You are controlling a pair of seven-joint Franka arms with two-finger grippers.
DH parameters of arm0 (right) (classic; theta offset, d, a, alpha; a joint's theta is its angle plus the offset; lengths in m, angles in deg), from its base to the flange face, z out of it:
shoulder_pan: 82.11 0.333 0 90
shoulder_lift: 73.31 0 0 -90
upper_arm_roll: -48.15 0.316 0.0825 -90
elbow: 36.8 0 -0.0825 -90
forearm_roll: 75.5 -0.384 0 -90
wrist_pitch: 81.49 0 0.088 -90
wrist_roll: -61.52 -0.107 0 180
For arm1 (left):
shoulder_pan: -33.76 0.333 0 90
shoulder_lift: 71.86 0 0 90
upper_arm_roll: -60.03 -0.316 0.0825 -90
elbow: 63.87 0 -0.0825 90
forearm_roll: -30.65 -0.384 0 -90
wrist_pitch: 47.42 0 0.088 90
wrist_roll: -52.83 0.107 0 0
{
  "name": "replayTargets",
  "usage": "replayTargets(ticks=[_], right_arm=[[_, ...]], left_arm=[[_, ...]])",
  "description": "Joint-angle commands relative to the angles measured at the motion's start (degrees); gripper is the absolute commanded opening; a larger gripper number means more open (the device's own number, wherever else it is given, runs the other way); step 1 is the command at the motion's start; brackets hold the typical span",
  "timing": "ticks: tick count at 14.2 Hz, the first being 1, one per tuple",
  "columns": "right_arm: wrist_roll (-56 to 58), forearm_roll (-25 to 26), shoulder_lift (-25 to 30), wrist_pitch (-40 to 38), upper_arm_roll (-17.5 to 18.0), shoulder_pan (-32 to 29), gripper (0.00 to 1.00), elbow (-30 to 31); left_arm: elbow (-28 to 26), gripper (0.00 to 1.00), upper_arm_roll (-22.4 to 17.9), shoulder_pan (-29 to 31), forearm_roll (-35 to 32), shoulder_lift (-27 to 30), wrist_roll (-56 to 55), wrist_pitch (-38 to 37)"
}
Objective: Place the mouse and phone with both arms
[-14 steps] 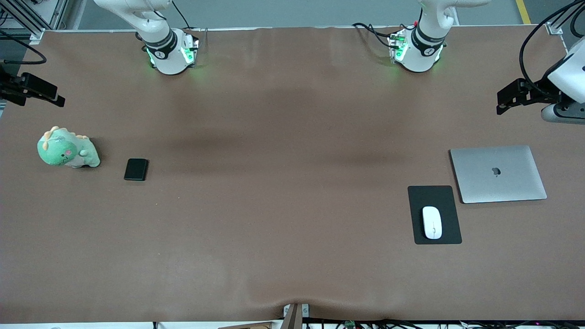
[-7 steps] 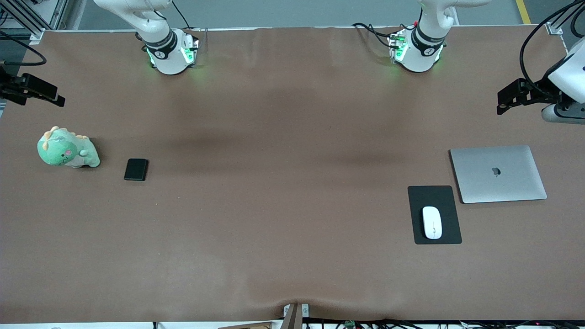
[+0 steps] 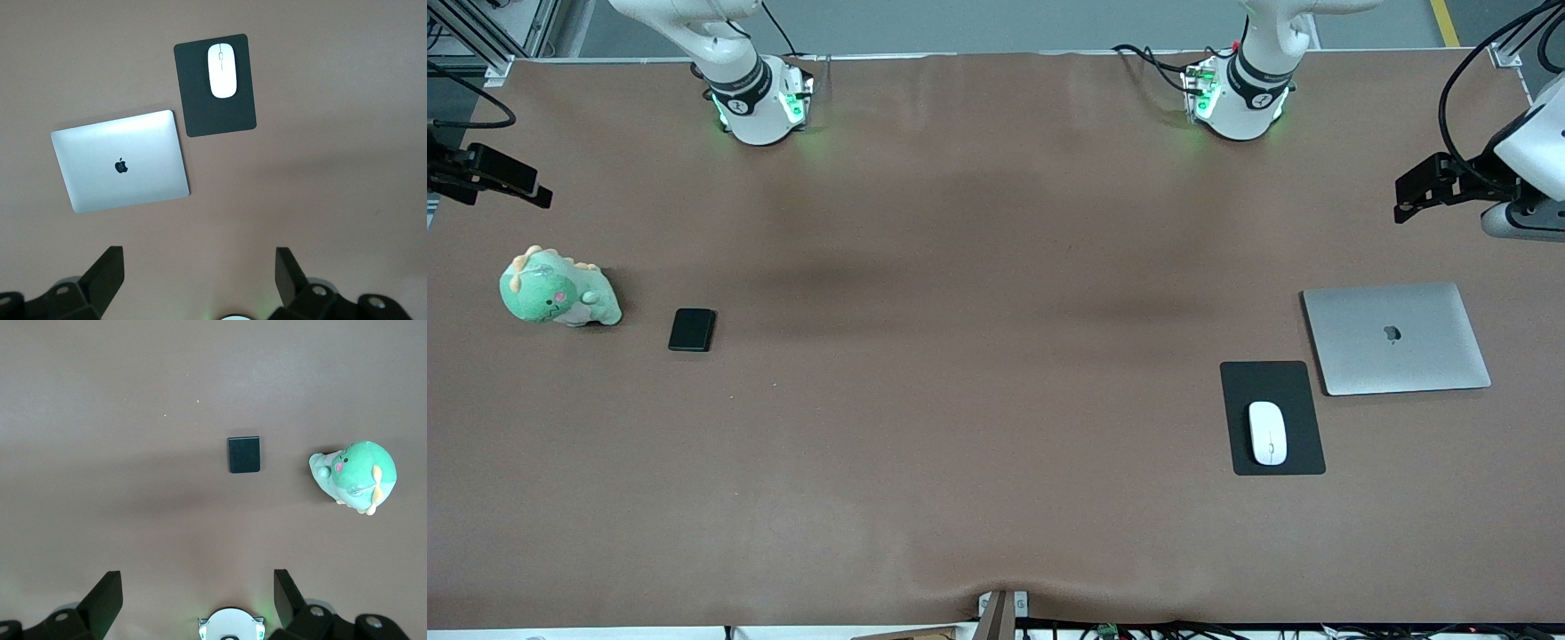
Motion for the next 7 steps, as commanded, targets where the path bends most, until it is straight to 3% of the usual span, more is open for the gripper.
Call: replayTargets(ticks=[1,7], right_arm=[[-0.5,-0.1,1.5,0.9,-0.3,0.2,1.0,1.8],[-0.4,-0.1,1.2,0.8,-0.3,0.2,1.0,1.8]], left_arm=[[-0.4,1.0,0.0,0.2,0.5,1.1,-0.5,0.2],[-0.3,1.0,-0.1,0.2,0.2,1.0,-0.2,0.2]])
